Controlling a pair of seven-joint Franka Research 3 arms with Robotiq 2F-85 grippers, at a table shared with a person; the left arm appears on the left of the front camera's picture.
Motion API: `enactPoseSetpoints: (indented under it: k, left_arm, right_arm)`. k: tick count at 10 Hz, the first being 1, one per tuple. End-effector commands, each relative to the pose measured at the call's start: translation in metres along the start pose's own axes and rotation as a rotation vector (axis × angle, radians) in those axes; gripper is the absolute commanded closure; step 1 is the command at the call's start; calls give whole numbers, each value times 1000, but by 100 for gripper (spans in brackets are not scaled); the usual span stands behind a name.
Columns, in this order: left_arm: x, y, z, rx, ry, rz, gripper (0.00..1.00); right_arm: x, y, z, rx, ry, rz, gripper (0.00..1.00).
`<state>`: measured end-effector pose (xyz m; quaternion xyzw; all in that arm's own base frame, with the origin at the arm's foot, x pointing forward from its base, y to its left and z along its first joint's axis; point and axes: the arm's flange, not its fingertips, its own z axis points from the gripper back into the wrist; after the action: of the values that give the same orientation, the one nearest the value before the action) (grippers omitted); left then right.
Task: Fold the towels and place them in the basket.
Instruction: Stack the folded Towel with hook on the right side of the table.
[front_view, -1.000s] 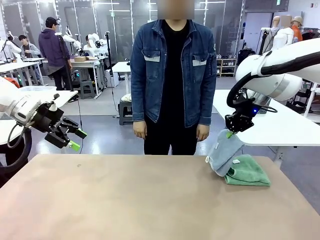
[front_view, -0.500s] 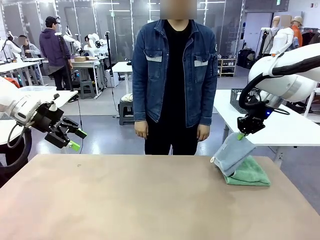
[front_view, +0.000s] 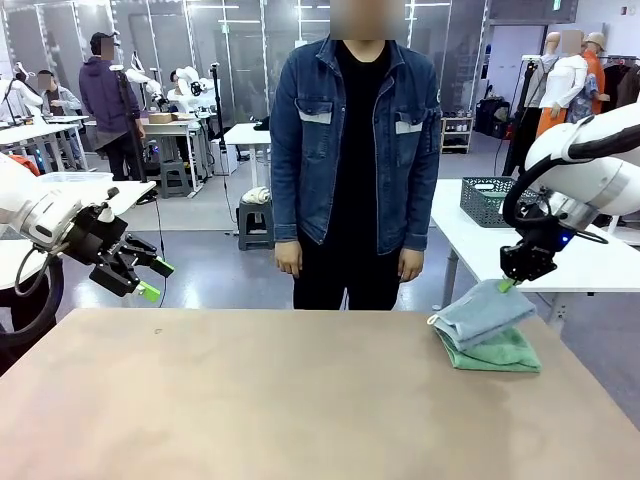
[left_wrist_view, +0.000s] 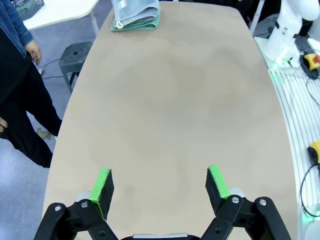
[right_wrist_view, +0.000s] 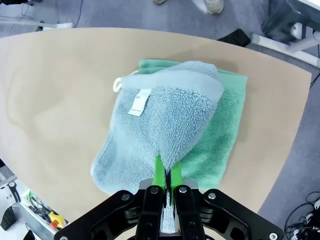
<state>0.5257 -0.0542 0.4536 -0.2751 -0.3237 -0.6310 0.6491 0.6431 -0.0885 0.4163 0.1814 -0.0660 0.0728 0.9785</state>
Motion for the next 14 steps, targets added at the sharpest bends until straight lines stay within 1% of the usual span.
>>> enactPoseSetpoints:
  k: [1, 4, 7, 8, 9, 10, 11, 12, 13, 14]
  left_arm:
    - [2, -1, 1, 2, -2, -3, 6]
    - [2, -1, 1, 2, -2, -3, 6]
    - [2, -1, 1, 2, -2, -3, 6]
    - [2, -1, 1, 2, -2, -3, 6]
    - [2, -1, 1, 2, -2, -3, 6]
    - [2, -1, 1, 2, -2, -3, 6]
    - [2, -1, 1, 2, -2, -3, 6]
    - [2, -1, 1, 2, -2, -3, 6]
    - [2, -1, 1, 2, -2, -3, 6]
    - [2, -1, 1, 2, -2, -3, 6]
  right_arm:
    - [-1, -16, -16, 36, -10, 17, 95]
    - [-9, -42, -44, 63, -8, 4, 95]
    - [-18, -56, -56, 68, 4, -36, 95]
    - [-19, -57, -57, 69, 8, -48, 80]
    - [-20, -57, -57, 67, 10, -48, 75]
    - [-19, -55, -55, 63, 9, -48, 60]
    - [-18, -53, -52, 53, 4, -44, 55]
    - [-18, -54, -49, 29, 3, -50, 61]
    - [-17, -54, -43, -6, 6, -62, 35]
    - [-16, -50, -32, -26, -2, -62, 41]
